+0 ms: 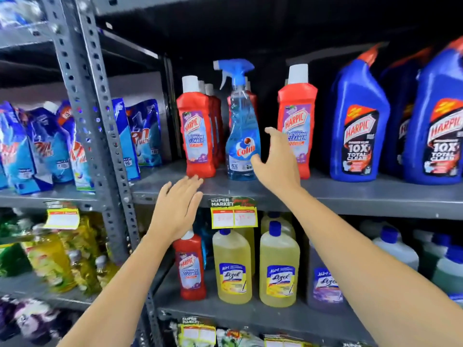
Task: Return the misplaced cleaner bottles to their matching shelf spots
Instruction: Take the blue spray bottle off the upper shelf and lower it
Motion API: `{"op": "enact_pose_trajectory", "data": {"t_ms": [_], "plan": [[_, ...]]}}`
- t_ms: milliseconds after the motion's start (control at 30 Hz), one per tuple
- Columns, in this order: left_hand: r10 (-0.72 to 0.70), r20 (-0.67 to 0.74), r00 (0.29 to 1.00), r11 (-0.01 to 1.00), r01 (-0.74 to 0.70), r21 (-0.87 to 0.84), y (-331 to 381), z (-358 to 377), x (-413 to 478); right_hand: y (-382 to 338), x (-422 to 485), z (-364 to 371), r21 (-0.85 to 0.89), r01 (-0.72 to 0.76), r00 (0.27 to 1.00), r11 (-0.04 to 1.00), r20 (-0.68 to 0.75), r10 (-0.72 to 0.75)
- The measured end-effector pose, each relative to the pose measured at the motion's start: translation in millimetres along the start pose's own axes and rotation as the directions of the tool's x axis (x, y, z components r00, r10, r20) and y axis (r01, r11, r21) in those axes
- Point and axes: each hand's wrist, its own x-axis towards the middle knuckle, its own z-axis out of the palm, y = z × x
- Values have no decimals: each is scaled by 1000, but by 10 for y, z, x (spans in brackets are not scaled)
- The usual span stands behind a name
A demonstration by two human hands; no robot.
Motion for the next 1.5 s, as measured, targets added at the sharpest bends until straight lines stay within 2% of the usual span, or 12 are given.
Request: {"op": "enact_pose_trajectory", "data": {"t_ms": [200,300,433,600,933,1167,1300,1400,1500], "plan": [[14,-15,1000,998,-13,65,-1,22,4,-61,294,158,-20,-60,997,998,37,61],[22,-21,1000,997,-20,71,-4,23,-1,-55,460,207,28,-181,979,983,98,178],[20,-33,999,997,-18,80,-9,43,-2,56,599,358,96,-360,906,928,272,324],[32,-48,998,996,-28,85,-23,75,-1,177,613,497,229,-420,891,878,287,352],[31,-89,996,998,-25,66,-29,121,-12,-52,326,323,314,-305,948,899,190,255],[30,-82,996,1000,-31,-5,-21,159,-328,-384,-346,-149,571,-159,987,806,76,141],[39,-109,993,993,-50,-105,-4,267,-761,-325,-996,-261,614,-171,985,771,78,156],[63,0,998,983,-62,-171,-14,601,-1295,-62,-1554,-167,548,-289,957,785,173,231],[85,262,961,985,-42,-167,-90,1144,-1892,273,-2080,71,445,-428,902,787,264,342]]}}
